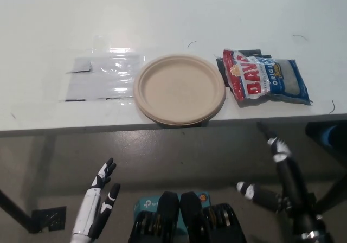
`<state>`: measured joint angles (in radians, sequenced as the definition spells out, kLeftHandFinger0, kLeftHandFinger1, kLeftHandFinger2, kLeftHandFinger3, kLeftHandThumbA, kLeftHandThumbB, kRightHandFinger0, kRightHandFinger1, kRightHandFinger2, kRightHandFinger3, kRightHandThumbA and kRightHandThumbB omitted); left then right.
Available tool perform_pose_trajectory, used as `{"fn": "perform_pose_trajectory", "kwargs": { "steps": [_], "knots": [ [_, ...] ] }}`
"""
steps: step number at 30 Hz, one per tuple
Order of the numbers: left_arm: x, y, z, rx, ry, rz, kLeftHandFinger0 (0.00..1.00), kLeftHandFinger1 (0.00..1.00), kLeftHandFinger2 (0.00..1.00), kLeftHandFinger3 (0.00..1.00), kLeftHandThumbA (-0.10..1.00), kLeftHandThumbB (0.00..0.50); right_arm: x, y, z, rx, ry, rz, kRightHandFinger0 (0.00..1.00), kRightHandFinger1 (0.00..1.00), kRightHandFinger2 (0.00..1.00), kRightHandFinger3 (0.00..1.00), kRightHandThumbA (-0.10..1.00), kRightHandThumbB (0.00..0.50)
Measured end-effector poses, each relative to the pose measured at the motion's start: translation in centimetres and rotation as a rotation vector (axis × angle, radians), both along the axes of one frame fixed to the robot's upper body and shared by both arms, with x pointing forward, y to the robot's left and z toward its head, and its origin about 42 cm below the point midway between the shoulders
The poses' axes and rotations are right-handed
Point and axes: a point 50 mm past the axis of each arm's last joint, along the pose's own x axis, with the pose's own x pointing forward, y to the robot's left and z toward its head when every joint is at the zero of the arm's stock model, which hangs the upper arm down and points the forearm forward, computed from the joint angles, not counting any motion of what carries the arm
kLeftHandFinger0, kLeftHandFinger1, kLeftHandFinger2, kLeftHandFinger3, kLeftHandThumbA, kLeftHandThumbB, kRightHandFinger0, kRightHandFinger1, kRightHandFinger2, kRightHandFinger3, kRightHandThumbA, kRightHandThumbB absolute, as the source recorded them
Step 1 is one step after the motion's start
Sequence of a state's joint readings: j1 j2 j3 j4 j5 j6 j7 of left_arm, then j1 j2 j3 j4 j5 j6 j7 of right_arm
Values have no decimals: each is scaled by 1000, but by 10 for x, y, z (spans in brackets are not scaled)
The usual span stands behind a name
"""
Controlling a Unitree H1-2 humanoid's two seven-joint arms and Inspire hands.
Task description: The robot picks up a small bag of sunflower seeds on the right hand side and take it to the empty plate on the left hand side then pours some sunflower seeds on to the plate.
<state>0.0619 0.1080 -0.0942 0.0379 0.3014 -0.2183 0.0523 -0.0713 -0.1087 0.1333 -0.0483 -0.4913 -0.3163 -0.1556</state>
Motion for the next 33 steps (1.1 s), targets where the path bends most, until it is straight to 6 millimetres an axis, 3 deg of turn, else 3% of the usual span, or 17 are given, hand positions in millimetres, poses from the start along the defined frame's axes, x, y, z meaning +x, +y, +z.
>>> {"fn": "perform_pose_trajectory", "kwargs": {
  "steps": [5,11,20,33],
  "knots": [
    [0,0,1,0,-14,-6,1000,1000,1000,1000,1000,152,24,-21,37,-134,-94,-78,1000,1000,1000,1000,864,270],
    [1,1,2,2,-21,-8,1000,1000,1000,1000,1000,147,51,-49,60,-280,-116,-172,1000,1000,1000,1000,862,291],
    [2,3,3,7,-27,-9,1000,1000,1000,1000,1000,133,82,-66,66,-397,-40,-254,1000,1000,1000,1000,907,315],
    [2,4,3,5,-37,-14,1000,1000,1000,1000,1000,127,120,-58,58,-514,32,-286,1000,1000,1000,1000,980,338]
  ]
}}
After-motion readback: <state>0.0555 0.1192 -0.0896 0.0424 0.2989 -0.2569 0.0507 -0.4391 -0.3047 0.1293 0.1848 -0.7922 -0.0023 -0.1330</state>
